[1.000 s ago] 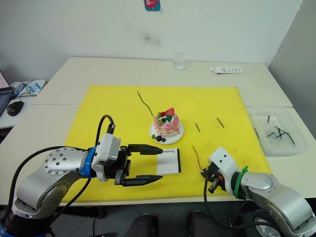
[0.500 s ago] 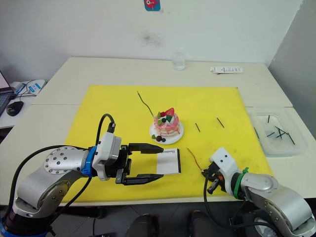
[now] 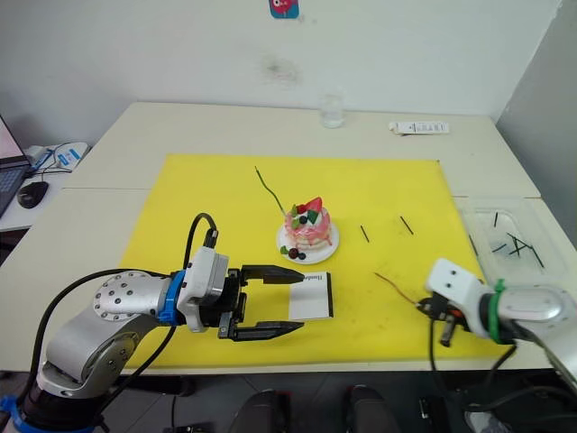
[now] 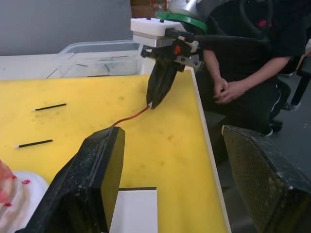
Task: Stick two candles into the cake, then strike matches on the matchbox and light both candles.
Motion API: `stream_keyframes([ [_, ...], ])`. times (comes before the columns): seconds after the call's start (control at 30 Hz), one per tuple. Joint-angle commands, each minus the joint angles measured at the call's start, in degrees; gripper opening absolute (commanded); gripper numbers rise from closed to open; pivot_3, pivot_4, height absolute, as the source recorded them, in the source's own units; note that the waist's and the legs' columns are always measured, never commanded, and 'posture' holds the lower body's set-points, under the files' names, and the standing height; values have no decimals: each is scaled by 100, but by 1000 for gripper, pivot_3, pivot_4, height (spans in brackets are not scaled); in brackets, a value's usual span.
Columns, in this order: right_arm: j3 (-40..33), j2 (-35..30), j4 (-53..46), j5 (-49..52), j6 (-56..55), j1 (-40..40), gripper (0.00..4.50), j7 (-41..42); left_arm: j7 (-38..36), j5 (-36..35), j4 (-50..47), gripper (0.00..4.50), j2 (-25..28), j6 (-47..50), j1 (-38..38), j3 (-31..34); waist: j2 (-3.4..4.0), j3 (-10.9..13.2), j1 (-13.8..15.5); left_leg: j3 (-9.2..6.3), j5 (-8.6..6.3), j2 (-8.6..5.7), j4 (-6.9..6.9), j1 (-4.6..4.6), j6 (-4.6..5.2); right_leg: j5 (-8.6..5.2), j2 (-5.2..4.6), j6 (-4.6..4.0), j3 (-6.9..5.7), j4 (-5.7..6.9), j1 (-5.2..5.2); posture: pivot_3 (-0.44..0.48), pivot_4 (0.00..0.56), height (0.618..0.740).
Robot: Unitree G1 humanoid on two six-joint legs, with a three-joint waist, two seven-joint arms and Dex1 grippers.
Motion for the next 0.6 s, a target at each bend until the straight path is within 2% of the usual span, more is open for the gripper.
stream_keyframes([
  [0.03,-778,-301,471,-290,-1070,617,23,984,-13,38,-70,3573,-94,-180,-32,-57,0,0,-2,-1,0,2,0,0,0,-1,0,0,0,0,1,0,150,740],
  [0.13,-1111,-353,925,-504,-1687,997,23,1421,24,81,-68,3573,-183,-215,-36,-140,0,0,-13,-2,0,4,1,5,0,-1,2,0,-2,3,3,0,150,740],
  [0.37,-1205,-482,1987,-928,-2503,914,23,1903,91,148,-81,3573,-261,-255,24,-177,5,-1,-34,-5,1,2,5,28,-1,-1,2,-2,0,12,22,0,150,740],
  [0.6,-929,-463,2428,-1139,-2636,533,23,2011,206,152,-152,3573,-322,-218,28,-222,5,-1,-29,-2,0,0,4,27,-1,0,1,0,2,7,27,0,150,740],
])
